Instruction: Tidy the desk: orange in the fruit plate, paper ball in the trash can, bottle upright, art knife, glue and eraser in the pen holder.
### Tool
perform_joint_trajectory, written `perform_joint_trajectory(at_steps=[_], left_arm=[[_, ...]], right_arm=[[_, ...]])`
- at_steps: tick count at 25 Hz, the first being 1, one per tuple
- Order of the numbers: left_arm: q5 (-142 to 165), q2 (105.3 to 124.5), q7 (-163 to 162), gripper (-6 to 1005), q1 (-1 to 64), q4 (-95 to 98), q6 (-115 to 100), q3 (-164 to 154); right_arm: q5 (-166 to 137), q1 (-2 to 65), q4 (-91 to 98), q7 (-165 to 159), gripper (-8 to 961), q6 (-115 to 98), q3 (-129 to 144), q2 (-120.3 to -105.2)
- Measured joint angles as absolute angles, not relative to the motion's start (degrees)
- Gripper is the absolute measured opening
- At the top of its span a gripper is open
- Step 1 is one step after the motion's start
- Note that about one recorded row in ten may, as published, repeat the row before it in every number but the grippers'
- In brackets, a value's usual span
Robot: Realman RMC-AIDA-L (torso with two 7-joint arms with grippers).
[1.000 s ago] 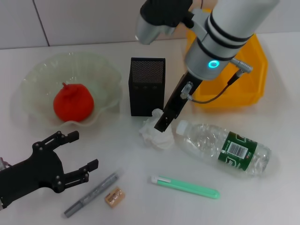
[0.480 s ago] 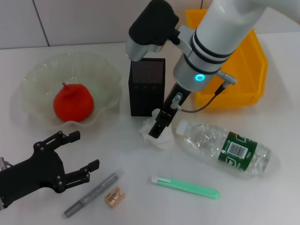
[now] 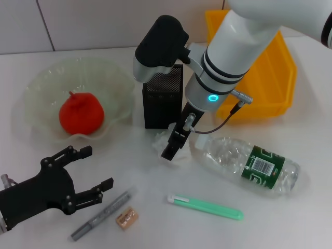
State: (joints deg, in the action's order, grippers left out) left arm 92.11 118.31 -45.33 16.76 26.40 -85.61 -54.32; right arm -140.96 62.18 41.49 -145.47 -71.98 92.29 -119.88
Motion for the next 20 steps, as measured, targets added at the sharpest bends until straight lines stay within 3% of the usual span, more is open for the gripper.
perform_joint_trajectory(at_steps=[5,20], left_arm=[[92.11,118.30,-45.25,859,16.66,26.45,-85.61,-54.32],[92.11,118.30,-45.26,860,16.51,26.47,-85.24,-54.36]], right_arm=[[-140.88,62.37,40.74,-145.78,818,-71.51,92.33,-119.88],[-140.48,62.16,41.75,-145.91,553,-72.69,91.95,-119.86]])
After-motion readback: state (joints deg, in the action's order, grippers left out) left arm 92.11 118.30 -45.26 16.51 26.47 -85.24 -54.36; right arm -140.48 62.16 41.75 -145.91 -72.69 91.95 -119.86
